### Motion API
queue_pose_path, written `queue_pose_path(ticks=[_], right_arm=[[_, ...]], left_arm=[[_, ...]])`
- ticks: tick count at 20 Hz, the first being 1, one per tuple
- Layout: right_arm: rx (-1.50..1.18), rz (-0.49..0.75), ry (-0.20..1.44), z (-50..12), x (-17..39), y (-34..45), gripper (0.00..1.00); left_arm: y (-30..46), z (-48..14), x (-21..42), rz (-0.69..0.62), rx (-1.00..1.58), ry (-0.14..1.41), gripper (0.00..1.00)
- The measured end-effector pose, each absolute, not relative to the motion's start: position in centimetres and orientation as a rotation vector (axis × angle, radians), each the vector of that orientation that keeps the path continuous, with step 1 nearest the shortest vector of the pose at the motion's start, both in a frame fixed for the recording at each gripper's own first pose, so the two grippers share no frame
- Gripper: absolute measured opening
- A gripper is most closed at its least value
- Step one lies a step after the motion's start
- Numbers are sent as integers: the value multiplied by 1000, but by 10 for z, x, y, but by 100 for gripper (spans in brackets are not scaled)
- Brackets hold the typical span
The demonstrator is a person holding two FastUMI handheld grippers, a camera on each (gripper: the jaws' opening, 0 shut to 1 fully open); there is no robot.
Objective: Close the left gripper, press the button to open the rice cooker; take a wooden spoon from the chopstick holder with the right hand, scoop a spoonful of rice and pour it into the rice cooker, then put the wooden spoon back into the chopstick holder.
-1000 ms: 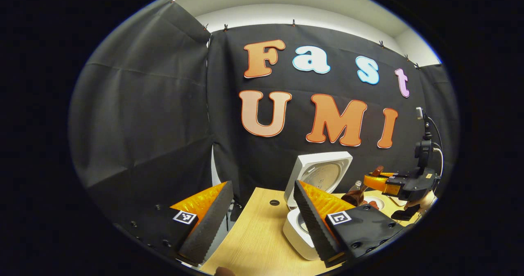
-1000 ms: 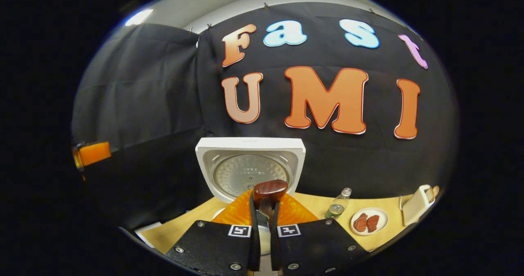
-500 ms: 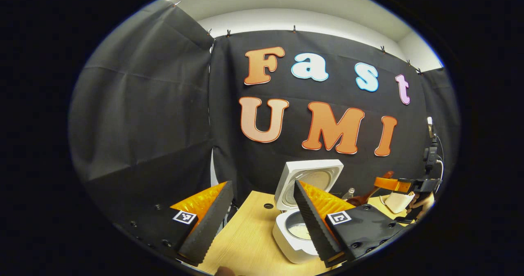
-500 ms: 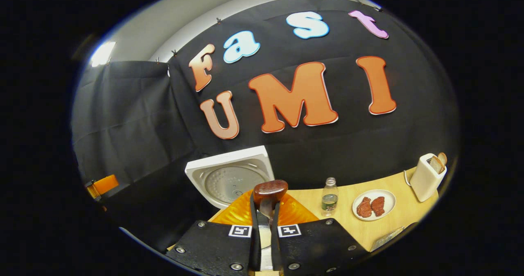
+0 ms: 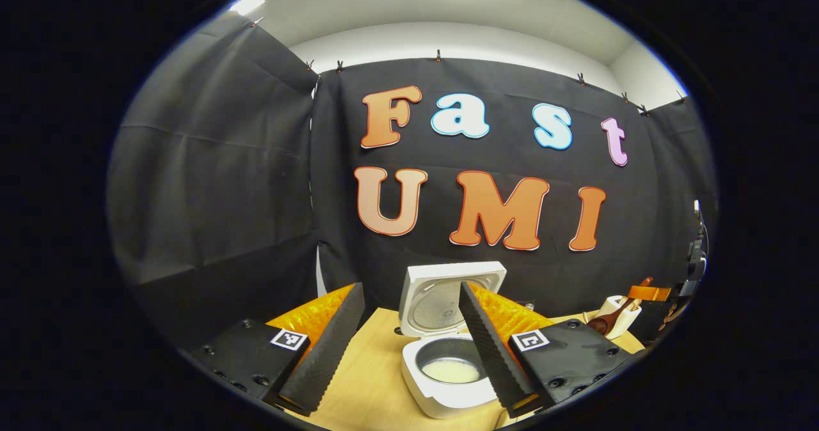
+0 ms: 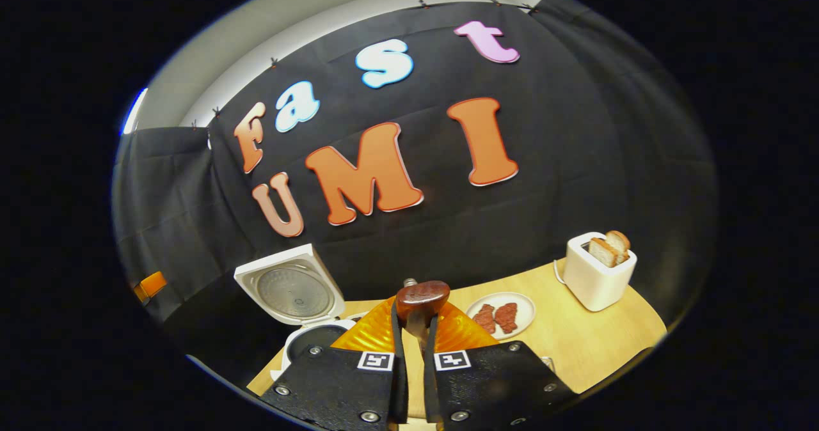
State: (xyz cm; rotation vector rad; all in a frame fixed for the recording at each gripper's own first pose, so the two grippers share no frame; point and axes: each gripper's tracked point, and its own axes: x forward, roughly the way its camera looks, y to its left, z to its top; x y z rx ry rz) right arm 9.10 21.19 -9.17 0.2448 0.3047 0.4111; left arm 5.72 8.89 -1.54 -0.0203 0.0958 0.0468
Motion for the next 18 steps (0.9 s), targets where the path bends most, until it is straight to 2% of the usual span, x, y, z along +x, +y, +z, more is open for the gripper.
queue_pose_path(ticks=[8,18], right_arm=[[359,256,391,-155,90,110,9],[417,199,514,-247,104,91,9]], left_arm=[[41,-8,50,21,-23,96,100],[34,-6,26,91,49,119,99]])
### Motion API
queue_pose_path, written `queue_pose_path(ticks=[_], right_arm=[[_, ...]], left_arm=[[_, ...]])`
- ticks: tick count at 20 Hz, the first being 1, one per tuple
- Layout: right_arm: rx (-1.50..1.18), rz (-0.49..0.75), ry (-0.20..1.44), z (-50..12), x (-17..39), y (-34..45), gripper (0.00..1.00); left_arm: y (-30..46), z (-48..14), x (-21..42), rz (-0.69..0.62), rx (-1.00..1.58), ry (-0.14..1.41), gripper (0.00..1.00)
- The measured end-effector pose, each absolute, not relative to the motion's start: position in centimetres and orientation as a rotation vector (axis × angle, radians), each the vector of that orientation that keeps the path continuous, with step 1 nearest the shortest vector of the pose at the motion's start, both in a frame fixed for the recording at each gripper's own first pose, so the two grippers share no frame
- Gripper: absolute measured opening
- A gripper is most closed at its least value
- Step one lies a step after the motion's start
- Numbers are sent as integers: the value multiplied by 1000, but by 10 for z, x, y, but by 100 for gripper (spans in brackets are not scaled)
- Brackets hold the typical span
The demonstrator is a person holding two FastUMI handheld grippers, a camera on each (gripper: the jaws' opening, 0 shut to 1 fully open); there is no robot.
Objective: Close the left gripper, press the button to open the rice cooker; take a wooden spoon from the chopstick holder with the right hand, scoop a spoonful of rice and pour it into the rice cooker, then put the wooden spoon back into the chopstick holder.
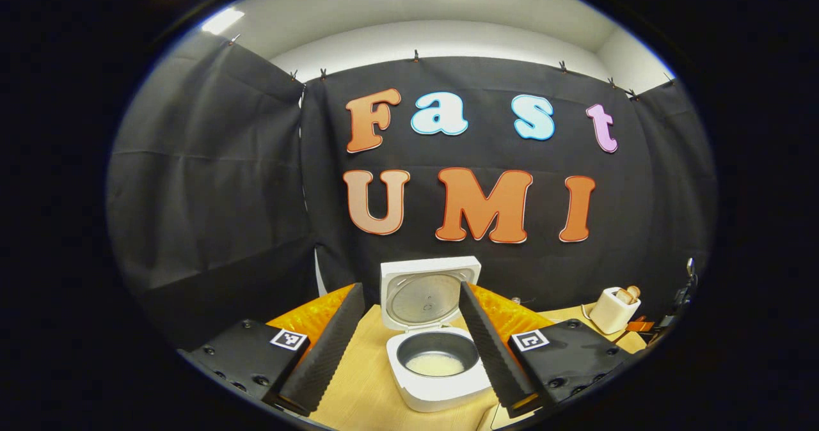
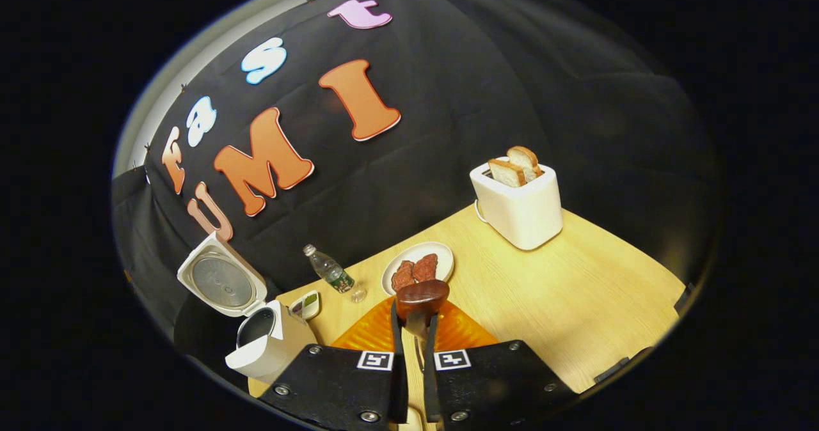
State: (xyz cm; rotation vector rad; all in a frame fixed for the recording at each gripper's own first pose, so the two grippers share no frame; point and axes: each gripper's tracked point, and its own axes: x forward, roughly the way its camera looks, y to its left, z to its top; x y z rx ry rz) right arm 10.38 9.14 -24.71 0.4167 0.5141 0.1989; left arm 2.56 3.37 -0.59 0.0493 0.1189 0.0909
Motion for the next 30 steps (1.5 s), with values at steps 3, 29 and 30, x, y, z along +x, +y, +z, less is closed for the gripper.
queue_pose_path(ticks=[3,29,30], right_arm=[[433,190,539,-269,110,92,9],[142,107,423,-168,62,32,95],[131,106,410,-163,60,32,95]], left_arm=[[42,-6,16,119,55,130,100],[29,90,122,17,27,64,100],[26,99,136,2,14,54,100]])
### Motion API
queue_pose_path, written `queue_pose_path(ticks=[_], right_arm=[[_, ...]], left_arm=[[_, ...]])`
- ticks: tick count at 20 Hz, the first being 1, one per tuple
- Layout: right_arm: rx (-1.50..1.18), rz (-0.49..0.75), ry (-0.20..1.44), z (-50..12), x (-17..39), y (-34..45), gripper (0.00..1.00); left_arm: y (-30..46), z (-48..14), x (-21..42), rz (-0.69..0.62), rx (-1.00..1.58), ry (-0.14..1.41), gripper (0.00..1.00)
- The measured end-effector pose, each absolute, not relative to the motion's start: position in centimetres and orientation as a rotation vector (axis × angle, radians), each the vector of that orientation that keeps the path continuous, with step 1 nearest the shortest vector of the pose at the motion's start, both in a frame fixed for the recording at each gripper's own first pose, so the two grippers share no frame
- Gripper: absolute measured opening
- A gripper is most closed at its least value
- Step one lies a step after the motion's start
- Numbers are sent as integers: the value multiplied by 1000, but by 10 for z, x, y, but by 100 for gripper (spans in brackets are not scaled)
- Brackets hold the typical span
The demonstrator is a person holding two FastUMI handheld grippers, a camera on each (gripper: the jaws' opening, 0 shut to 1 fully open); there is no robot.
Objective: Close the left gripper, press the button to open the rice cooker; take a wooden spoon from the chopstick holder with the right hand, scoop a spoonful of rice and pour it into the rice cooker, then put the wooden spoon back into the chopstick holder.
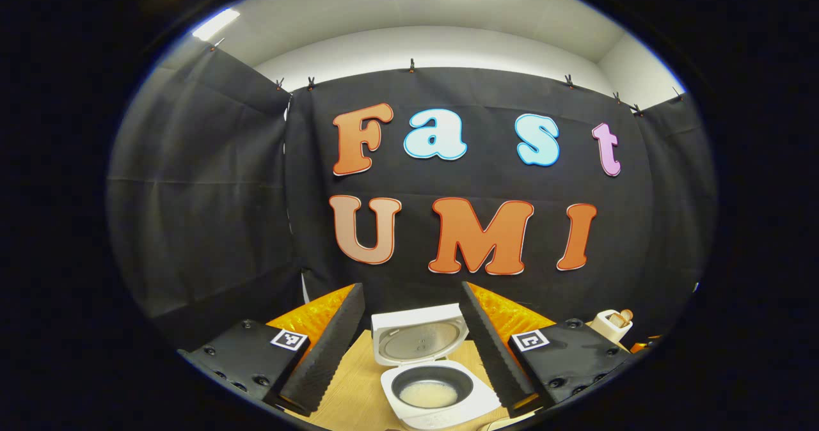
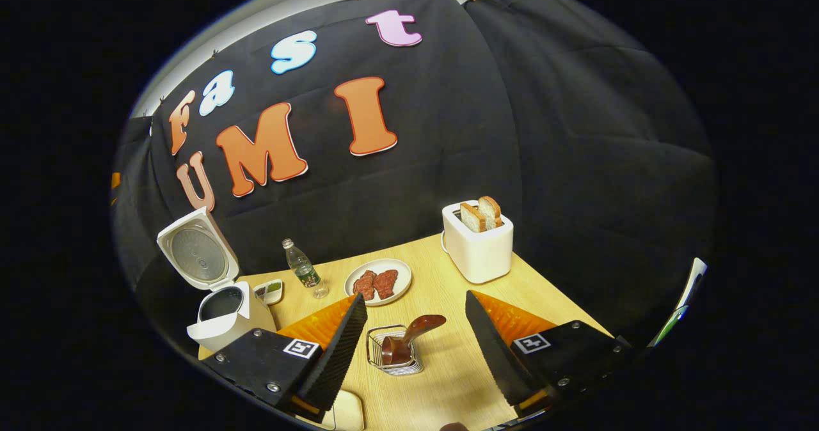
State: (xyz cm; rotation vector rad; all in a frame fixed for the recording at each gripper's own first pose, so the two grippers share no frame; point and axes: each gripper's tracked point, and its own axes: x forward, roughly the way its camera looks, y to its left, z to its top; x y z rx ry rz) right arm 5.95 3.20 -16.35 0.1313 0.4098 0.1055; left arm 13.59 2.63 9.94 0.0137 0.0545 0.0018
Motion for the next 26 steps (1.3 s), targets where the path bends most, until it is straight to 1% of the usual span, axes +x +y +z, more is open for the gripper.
queue_pose_path(ticks=[2,4,6,9,13,17,20,23,26], right_arm=[[107,88,408,-163,54,26,95],[115,78,415,-162,46,24,95],[123,63,429,-163,40,22,95],[112,29,421,-158,34,12,95],[127,-25,412,-148,28,-1,95],[125,-68,382,-134,25,-10,95],[105,-87,357,-120,25,-14,95],[59,-82,304,-92,27,-14,95],[22,-57,257,-58,29,-10,95]], left_arm=[[21,114,172,-29,0,36,100],[24,120,213,-33,-11,29,100],[23,112,250,-33,7,62,100],[18,99,299,-36,32,104,100],[18,47,351,-49,31,207,100],[32,-14,383,-24,22,304,100],[35,-49,391,-25,10,363,100],[35,-66,393,-32,2,390,100],[43,-80,394,-11,6,419,100]])
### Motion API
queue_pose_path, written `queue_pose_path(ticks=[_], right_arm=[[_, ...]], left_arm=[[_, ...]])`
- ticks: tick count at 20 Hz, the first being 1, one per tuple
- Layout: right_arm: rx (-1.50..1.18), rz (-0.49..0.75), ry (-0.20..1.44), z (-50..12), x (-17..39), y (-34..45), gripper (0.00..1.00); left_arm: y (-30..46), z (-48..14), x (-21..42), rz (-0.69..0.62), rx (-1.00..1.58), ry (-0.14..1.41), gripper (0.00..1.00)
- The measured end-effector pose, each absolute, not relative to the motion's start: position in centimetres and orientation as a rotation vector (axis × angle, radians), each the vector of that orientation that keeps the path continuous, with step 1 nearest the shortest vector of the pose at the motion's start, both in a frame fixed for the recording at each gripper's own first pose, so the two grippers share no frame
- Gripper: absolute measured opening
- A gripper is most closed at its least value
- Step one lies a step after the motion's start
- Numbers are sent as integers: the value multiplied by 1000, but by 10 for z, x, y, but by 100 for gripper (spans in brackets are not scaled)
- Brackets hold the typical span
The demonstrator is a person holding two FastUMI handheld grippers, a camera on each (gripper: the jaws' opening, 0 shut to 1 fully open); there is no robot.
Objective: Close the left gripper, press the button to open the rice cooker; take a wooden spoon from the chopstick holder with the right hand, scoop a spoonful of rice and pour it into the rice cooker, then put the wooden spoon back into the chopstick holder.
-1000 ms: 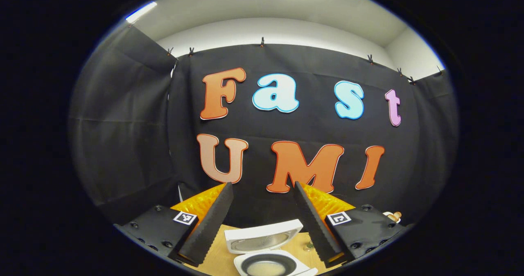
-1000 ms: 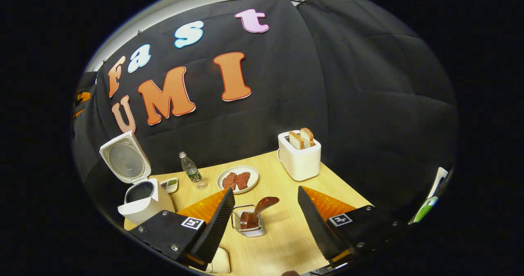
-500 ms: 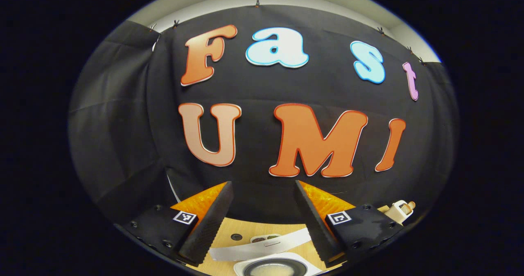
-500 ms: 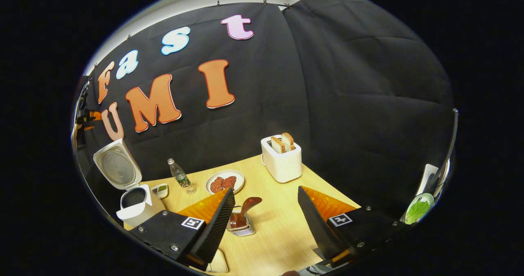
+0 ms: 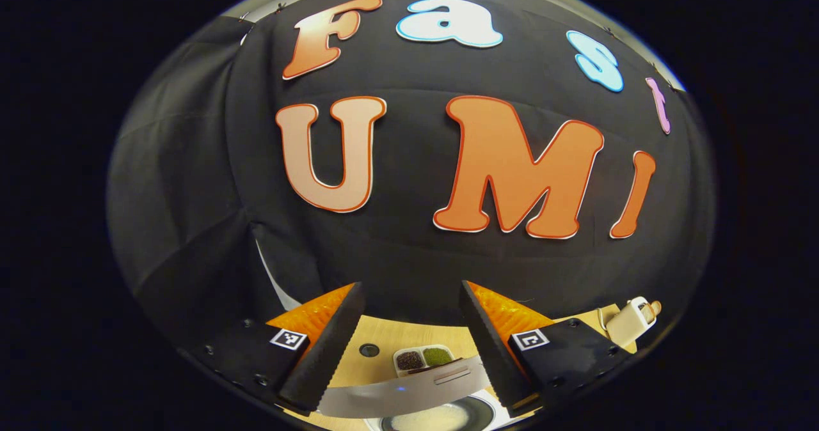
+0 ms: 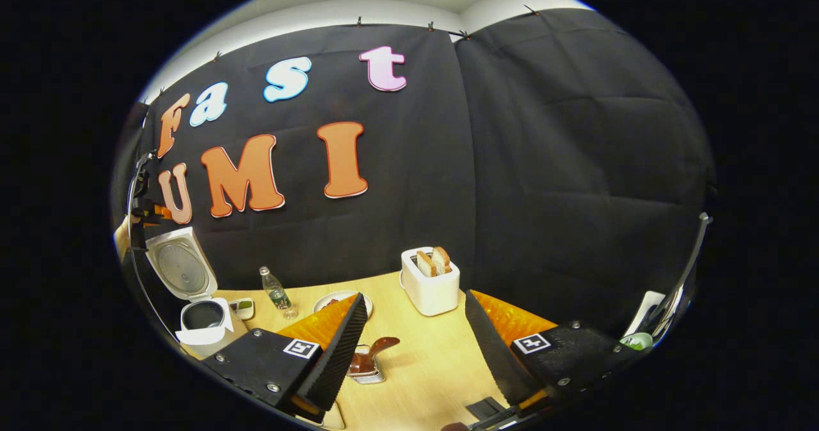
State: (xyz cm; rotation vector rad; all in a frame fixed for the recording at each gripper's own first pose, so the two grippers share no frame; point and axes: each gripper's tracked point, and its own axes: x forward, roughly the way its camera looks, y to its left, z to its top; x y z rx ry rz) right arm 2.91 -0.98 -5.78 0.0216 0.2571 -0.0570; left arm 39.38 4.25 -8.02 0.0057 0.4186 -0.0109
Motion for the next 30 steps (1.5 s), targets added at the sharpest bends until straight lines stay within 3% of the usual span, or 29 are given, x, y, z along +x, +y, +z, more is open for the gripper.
queue_pose_path(ticks=[10,15,16,17,21,29,30], right_arm=[[-77,50,101,25,31,20,95],[-85,146,118,21,31,40,95],[-78,169,119,20,30,44,100],[-69,192,122,20,33,49,95],[-47,280,139,13,36,68,95],[-43,382,211,-17,30,86,95],[-41,384,222,-21,30,86,100]], left_arm=[[30,-123,369,30,4,483,100],[13,-133,321,-10,-16,484,100],[9,-137,310,-19,-21,495,100],[4,-143,298,-28,-28,501,100],[-12,-177,247,-59,-50,554,100],[-18,-258,177,-10,-29,595,100],[-17,-265,174,5,-11,596,100]])
